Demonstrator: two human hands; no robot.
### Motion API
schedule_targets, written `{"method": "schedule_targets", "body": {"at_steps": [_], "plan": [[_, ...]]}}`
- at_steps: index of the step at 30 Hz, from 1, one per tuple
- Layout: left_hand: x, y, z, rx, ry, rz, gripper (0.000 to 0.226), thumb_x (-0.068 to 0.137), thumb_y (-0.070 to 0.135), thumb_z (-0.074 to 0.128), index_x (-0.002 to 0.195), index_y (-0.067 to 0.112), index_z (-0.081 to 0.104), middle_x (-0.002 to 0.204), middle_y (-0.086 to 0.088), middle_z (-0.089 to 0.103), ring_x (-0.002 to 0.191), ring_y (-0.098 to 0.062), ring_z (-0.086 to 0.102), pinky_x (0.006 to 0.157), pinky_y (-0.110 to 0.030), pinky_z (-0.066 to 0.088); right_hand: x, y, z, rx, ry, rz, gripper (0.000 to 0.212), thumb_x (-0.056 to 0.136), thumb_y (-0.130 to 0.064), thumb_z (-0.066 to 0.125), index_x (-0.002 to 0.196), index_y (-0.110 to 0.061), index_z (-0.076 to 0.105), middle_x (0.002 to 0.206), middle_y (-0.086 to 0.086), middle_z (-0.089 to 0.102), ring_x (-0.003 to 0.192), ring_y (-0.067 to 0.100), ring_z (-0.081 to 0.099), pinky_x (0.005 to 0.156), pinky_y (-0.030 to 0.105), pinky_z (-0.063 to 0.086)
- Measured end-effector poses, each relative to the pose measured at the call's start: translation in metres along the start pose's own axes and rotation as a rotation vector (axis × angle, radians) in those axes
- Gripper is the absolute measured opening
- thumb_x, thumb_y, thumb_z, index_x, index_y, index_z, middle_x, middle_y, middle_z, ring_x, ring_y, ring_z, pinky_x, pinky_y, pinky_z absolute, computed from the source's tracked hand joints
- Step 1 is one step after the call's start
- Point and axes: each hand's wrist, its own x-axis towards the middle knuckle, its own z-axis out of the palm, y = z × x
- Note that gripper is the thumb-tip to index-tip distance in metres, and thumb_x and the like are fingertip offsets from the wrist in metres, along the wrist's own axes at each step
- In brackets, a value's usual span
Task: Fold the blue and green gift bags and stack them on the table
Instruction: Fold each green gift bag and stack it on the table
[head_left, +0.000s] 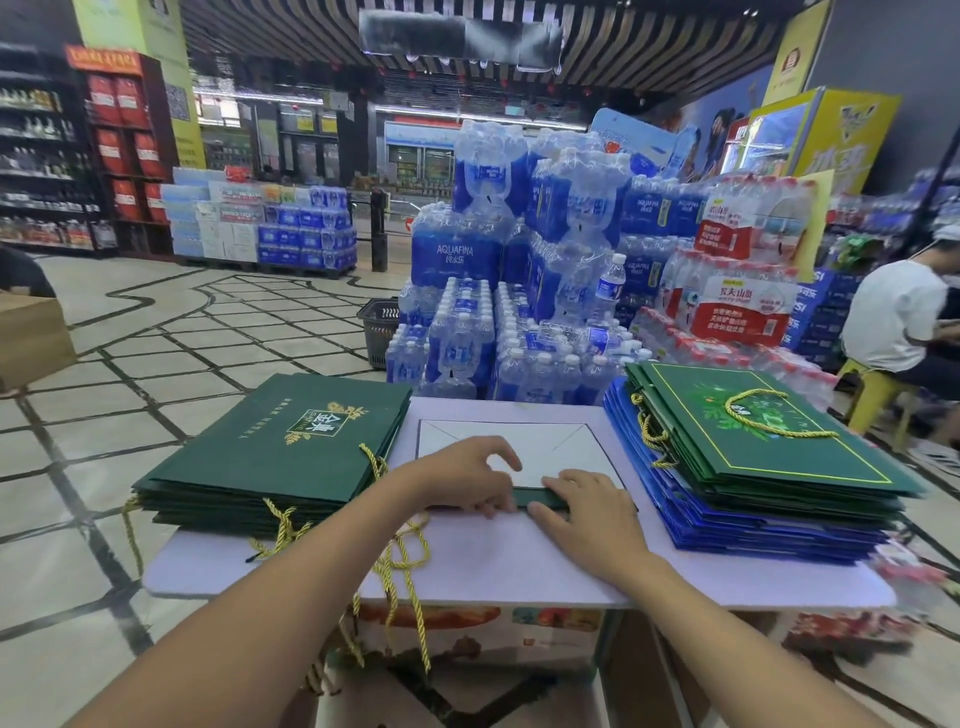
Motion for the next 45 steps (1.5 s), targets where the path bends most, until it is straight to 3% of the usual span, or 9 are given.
{"method": "schedule_targets", "body": {"at_steps": [3,6,10,14,17,23,29,34,45], "plan": [[0.001,0.010,-0.002,-0.534,-0.044,-0.018,0.039,0.100,0.000,0.034,0.130,0.012,0.056,0.115,-0.012,0.076,0.103,-0.036,0.074,0.080,-0.036,0.058,0.003,0.003,0.002,0.097,0.014,0.025,0.054,0.093,-0.070,0.037,0.133,-0.043,0.061,0.132,-0.022,0.056,0.130,0.014,0.047,0.102,0.042,0.038],[0.009,0.012,0.000,-0.696,-0.024,0.062,0.034,0.106,-0.002,0.040,0.131,0.013,0.059,0.131,-0.009,0.069,0.111,-0.030,0.073,0.094,-0.040,0.060,0.004,0.008,-0.001,0.332,0.036,0.036,0.048,0.091,-0.058,0.027,0.100,-0.045,0.072,0.108,-0.025,0.063,0.116,0.011,0.055,0.089,0.039,0.042],[0.033,-0.002,0.009,-0.246,0.193,0.179,0.048,0.097,-0.010,0.046,0.131,0.018,0.064,0.132,-0.002,0.068,0.120,-0.016,0.067,0.104,-0.034,0.051,-0.001,0.010,-0.009,0.670,0.025,0.036,0.050,0.089,-0.056,0.030,0.088,-0.040,0.077,0.106,-0.026,0.068,0.108,0.002,0.055,0.095,0.036,0.040],[0.046,-0.023,0.022,0.198,0.367,0.267,0.030,0.097,0.015,0.065,0.125,0.024,0.071,0.114,0.011,0.074,0.104,-0.003,0.067,0.098,-0.029,0.053,-0.002,0.011,-0.003,0.515,-0.013,-0.032,0.017,0.081,-0.059,0.063,0.078,-0.046,0.073,0.097,-0.030,0.067,0.101,-0.001,0.059,0.088,0.035,0.046],[0.048,-0.035,0.030,0.391,0.441,0.272,0.018,0.099,0.028,0.063,0.116,0.029,0.072,0.099,0.015,0.067,0.093,-0.008,0.060,0.089,-0.034,0.052,-0.001,0.012,-0.001,0.578,0.023,0.015,0.011,0.083,-0.050,0.067,0.084,-0.040,0.072,0.092,-0.022,0.069,0.095,0.003,0.062,0.086,0.037,0.050],[0.048,-0.063,0.047,0.634,0.474,0.307,0.033,0.101,0.053,0.048,0.124,0.038,0.065,0.117,0.010,0.061,0.112,-0.017,0.051,0.094,-0.039,0.042,-0.005,0.012,-0.014,0.922,0.105,0.143,0.016,0.101,-0.034,0.063,0.092,-0.022,0.070,0.056,-0.001,0.061,0.052,0.006,0.052,0.062,0.027,0.040],[0.044,-0.067,0.049,0.651,0.455,0.300,0.064,0.092,0.074,0.046,0.148,0.042,0.043,0.131,0.014,0.055,0.124,-0.015,0.046,0.102,-0.040,0.040,-0.009,0.015,-0.018,1.145,0.266,0.207,0.012,0.101,-0.018,0.063,0.105,-0.020,0.074,0.077,-0.003,0.071,0.066,0.003,0.058,0.062,0.014,0.046],[0.041,-0.066,0.048,0.554,0.475,0.330,0.074,0.090,0.067,0.058,0.154,0.042,0.029,0.128,0.018,0.060,0.121,-0.012,0.050,0.104,-0.039,0.040,-0.009,0.017,-0.015,1.146,0.241,0.231,0.029,0.097,-0.004,0.066,0.122,-0.018,0.071,0.102,-0.003,0.078,0.096,0.008,0.073,0.089,0.021,0.055],[0.039,-0.068,0.049,0.538,0.475,0.370,0.029,0.092,0.061,0.059,0.112,0.040,0.060,0.117,0.019,0.065,0.115,-0.008,0.054,0.103,-0.038,0.037,-0.011,0.017,-0.010,1.042,0.277,0.229,0.028,0.097,-0.010,0.067,0.121,-0.022,0.067,0.099,-0.010,0.079,0.100,0.003,0.072,0.092,0.025,0.053]]}}
